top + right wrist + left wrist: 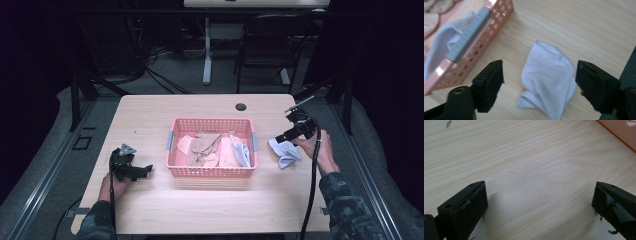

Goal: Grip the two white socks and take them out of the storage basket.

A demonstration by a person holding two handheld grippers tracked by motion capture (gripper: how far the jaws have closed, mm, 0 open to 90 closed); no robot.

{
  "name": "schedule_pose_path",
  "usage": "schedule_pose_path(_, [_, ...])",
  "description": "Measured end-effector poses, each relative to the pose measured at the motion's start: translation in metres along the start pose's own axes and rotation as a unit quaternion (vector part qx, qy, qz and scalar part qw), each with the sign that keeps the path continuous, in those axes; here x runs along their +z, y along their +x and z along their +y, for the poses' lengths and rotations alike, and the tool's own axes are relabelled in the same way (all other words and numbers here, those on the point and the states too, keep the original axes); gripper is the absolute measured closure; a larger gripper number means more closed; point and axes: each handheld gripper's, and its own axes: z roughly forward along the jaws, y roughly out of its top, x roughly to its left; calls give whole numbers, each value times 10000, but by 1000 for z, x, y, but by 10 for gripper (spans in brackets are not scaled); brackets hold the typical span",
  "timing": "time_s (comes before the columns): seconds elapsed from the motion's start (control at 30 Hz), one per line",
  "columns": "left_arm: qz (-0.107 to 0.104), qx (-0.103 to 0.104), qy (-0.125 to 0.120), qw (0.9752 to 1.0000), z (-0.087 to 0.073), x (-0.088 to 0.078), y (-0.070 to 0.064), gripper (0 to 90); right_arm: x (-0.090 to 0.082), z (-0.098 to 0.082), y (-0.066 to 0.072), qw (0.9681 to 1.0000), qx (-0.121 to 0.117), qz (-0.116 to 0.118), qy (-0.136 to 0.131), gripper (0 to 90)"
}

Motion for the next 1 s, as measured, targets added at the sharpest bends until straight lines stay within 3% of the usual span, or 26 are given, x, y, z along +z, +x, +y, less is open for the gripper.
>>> schedule_pose_path(0.17, [0,-4,-2,10000,0,0,0,1,-21,16,16,9995,-262,86,-157,98])
schedule_pose_path(0.33, [-1,-2,-2,10000,0,0,0,1,-28,28,31,9987,-427,187,-212,32])
schedule_pose_path(0.47, [-1,-4,-2,10000,0,0,0,1,-26,38,40,9984,-505,245,-102,0])
schedule_pose_path(0.5, [0,-3,-2,10000,0,0,0,0,-24,41,42,9981,-500,360,20,0])
schedule_pose_path(0.63, [-1,-3,-2,10000,0,0,0,1,-19,49,48,9970,-569,463,242,0])
schedule_pose_path(1.0, [-2,-4,-2,10000,0,0,0,1,-12,68,82,9927,-987,624,308,0])
